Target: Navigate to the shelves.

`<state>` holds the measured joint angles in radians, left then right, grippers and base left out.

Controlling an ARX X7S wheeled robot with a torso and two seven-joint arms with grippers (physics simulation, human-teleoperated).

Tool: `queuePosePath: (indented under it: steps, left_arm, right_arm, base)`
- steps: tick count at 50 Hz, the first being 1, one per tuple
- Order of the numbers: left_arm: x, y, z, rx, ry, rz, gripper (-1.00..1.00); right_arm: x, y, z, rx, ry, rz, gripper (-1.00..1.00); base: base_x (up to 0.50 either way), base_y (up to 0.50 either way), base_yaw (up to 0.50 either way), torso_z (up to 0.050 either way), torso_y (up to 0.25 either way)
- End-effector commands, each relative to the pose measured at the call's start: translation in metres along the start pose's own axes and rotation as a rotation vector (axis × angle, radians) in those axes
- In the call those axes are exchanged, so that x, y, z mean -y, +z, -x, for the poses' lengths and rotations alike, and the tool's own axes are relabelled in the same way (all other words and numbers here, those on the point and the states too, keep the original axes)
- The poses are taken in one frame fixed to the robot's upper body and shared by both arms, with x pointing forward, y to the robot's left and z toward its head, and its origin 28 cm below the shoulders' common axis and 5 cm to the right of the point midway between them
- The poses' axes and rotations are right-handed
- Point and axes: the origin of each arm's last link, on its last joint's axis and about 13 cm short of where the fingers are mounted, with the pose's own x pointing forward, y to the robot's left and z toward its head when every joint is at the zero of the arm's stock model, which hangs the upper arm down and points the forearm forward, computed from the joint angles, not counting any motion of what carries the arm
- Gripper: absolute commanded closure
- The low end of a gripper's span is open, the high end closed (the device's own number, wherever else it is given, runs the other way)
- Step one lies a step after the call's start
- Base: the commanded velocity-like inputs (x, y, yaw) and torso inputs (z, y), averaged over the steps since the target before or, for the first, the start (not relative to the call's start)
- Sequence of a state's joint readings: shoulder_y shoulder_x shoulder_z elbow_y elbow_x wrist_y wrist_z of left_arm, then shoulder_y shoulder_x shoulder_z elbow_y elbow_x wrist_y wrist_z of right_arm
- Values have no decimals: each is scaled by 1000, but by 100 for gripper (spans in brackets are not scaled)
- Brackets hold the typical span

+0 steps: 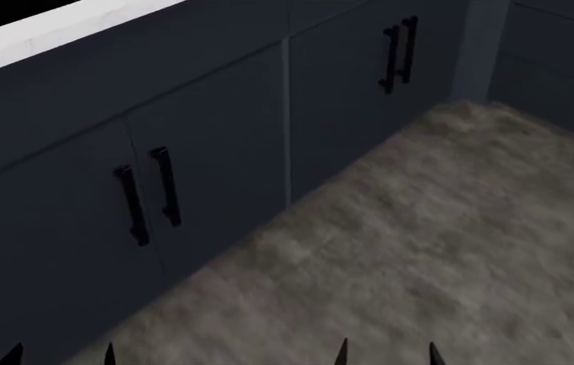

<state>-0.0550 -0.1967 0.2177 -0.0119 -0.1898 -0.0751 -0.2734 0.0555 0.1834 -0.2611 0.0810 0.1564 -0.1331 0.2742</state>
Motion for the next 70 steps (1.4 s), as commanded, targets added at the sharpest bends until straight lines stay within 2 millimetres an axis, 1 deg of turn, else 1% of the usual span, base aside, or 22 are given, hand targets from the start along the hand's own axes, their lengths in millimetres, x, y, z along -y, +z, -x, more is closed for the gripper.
queuePosePath:
  steps: [1, 20, 35, 42, 56, 70]
  left_arm:
    - [0, 0, -3, 33, -14, 15, -100]
    - [0, 1, -2, 35, -18, 16, -100]
    - [0, 1, -2, 36, -17, 15, -100]
    - [0, 1, -3, 33, -5, 12, -100]
    - [0, 1, -4, 33, 12, 0, -100]
    - [1, 0, -4, 36, -1, 4, -100]
  right_arm:
    - [0, 3, 0, 15, 24, -15, -100]
    - [2, 4, 1, 25, 38, -37, -100]
    - [0, 4, 3, 53, 57, -11, -100]
    - [0, 5, 3, 72, 15, 7, -100]
    - [1, 4, -1, 78, -18, -7, -100]
    - [2, 3, -2, 64, -22, -6, -100]
  base:
    - [255, -280, 0, 0, 0]
    - [319, -351, 0, 0, 0]
    - [323, -356, 0, 0, 0]
    - [247, -272, 0, 0, 0]
    - [9, -10, 0, 0, 0]
    - [-134, 159, -486, 0, 0]
